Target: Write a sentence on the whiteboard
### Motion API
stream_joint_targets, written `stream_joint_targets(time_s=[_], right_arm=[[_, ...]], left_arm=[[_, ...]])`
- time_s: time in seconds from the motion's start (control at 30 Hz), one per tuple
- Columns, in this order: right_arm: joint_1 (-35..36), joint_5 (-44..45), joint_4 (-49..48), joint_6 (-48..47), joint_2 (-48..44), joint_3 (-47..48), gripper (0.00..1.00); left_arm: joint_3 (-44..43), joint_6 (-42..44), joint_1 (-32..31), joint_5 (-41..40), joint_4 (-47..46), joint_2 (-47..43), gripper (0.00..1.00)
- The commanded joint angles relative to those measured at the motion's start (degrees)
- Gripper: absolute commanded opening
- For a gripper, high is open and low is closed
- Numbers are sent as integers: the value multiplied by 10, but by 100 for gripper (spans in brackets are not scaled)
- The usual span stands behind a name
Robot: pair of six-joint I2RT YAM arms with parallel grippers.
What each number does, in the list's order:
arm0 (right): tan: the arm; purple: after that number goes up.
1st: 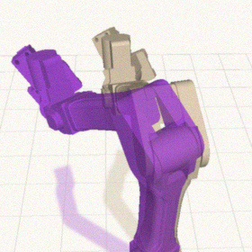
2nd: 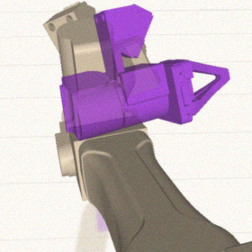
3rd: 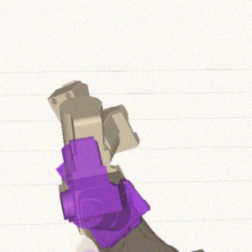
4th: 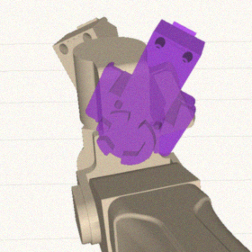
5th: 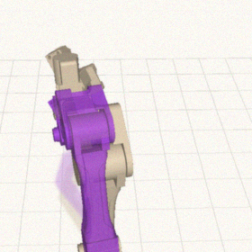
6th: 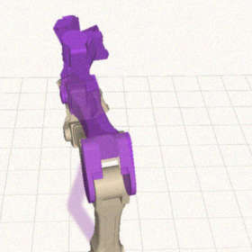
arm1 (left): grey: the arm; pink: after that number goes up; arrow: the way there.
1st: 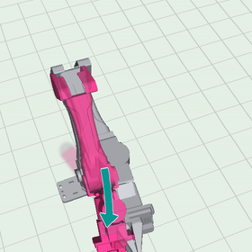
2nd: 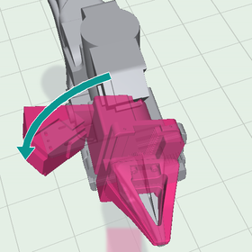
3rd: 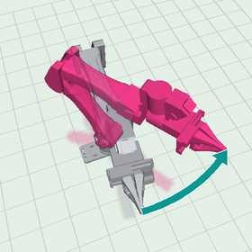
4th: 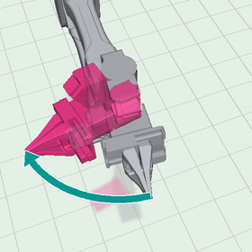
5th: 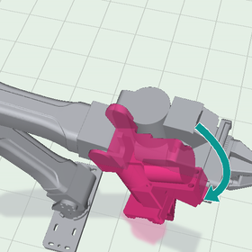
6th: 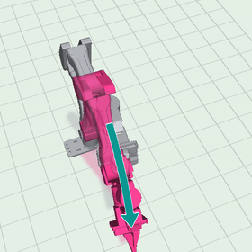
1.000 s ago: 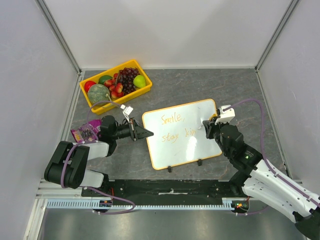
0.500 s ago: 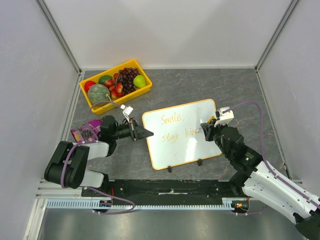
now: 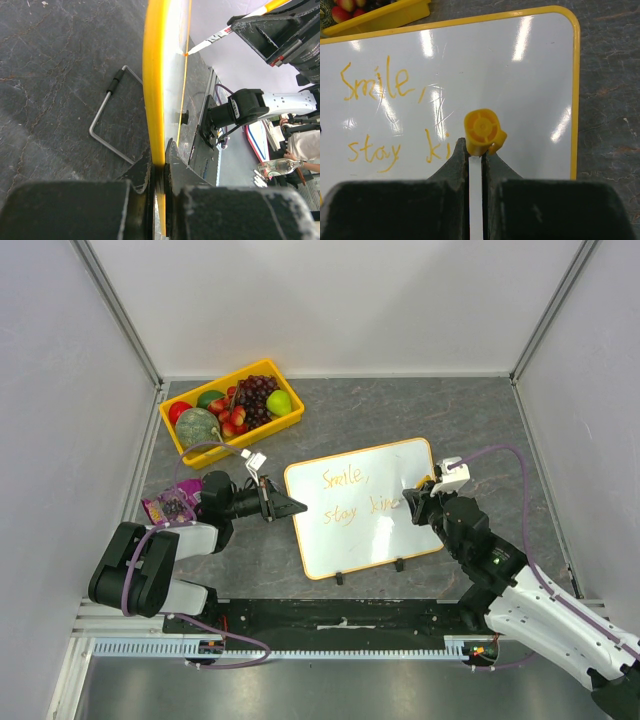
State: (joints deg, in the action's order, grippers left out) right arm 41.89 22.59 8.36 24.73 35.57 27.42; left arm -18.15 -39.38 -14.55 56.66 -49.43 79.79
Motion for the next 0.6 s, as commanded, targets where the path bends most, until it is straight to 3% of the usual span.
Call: stream_joint_targets(time_s=[0.0, 0.57], right_arm=[[-1, 32, 22, -6, 6, 3, 0], [-1, 52, 1, -25, 32, 52, 0]], left_arm=[[7, 99, -12, -9, 36, 11, 2], [7, 99, -12, -9, 36, 12, 2]])
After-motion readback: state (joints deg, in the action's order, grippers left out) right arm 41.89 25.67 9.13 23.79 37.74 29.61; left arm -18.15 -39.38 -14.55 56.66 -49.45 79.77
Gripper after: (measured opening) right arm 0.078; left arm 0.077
